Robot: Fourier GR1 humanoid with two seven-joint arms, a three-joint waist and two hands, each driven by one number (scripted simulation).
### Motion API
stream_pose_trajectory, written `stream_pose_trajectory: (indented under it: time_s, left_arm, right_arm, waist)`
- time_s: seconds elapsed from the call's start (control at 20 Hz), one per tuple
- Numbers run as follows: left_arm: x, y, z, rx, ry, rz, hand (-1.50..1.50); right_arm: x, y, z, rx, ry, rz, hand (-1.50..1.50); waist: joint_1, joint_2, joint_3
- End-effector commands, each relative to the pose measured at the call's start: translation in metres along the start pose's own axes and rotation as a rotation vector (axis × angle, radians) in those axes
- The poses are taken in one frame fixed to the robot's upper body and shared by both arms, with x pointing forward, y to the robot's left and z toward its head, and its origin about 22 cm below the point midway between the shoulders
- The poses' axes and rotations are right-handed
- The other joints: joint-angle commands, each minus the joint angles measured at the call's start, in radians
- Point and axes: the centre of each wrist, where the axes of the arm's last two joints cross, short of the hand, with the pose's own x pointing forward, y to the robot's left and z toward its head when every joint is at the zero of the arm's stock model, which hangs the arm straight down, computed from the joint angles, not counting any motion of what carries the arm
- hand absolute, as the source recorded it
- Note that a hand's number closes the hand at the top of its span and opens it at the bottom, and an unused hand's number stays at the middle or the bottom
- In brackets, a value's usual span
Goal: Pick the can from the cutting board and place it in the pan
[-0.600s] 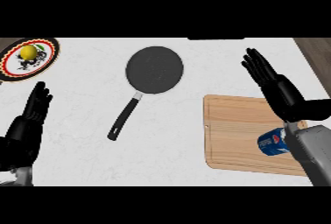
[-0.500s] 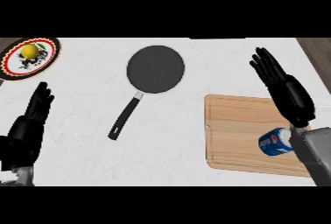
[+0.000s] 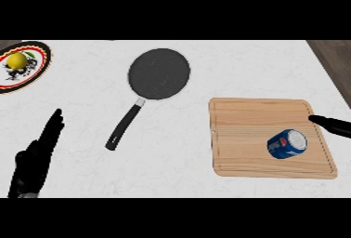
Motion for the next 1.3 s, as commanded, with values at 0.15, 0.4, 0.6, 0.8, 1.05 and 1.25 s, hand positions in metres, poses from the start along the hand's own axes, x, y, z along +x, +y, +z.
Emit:
stream_pose_trajectory:
  time_s: [0.15,0.4,0.6,0.8,1.05,1.25]
  left_arm:
    - [-0.004,-0.009,0.002,-0.058,0.036,-0.012,0.00]
    - [-0.007,-0.001,0.001,-0.052,0.020,-0.025,0.00]
    - [-0.008,-0.017,0.007,-0.084,0.009,-0.034,0.00]
    - [-0.002,-0.029,-0.014,-0.091,0.005,-0.017,0.00]
    - [-0.005,-0.010,-0.009,-0.109,0.011,-0.012,0.00]
    - [0.002,-0.020,-0.007,-0.098,-0.002,-0.023,0.00]
  right_arm:
    - [0.006,-0.070,0.041,-0.049,0.186,0.384,-1.50]
    - [0.038,-0.086,0.061,0.112,0.233,0.557,-1.50]
    - [0.079,-0.080,0.056,0.257,0.253,0.585,-1.50]
    - [0.127,-0.044,0.059,0.375,0.250,0.608,-1.50]
    - [0.132,-0.031,0.042,0.374,0.342,0.659,-1.50]
    - [0.147,-0.031,0.035,0.442,0.436,0.683,-1.50]
  waist:
    - [0.019,-0.003,-0.001]
    - [0.041,-0.001,0.002]
    - [0.063,0.002,0.004]
    - [0.065,0.005,0.003]
    - [0.089,0.008,0.004]
    - [0.084,0.007,0.005]
